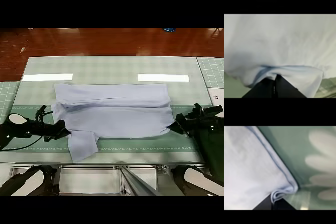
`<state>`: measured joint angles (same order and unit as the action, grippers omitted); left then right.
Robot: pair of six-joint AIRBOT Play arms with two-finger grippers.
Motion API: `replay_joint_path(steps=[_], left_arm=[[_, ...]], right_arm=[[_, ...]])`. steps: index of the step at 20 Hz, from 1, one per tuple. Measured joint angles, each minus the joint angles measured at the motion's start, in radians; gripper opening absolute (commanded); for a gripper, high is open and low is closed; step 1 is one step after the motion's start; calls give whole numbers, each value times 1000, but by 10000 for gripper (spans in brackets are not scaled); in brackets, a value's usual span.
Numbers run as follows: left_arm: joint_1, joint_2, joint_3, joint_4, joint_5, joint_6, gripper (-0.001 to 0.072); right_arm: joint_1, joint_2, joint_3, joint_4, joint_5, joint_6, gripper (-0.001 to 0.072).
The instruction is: Fold the shirts.
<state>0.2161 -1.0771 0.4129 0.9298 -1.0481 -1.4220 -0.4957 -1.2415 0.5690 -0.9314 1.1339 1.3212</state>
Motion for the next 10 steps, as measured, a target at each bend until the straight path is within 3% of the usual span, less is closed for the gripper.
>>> replay_joint_path(steps=[5,10], left_arm=[[29,-7,175,-10,-66,35,19],[35,-160,425,-92,-88,29,19]], right_arm=[[44,43,143,4,66,-26,20],[118,3,284,18,74,-34,21]])
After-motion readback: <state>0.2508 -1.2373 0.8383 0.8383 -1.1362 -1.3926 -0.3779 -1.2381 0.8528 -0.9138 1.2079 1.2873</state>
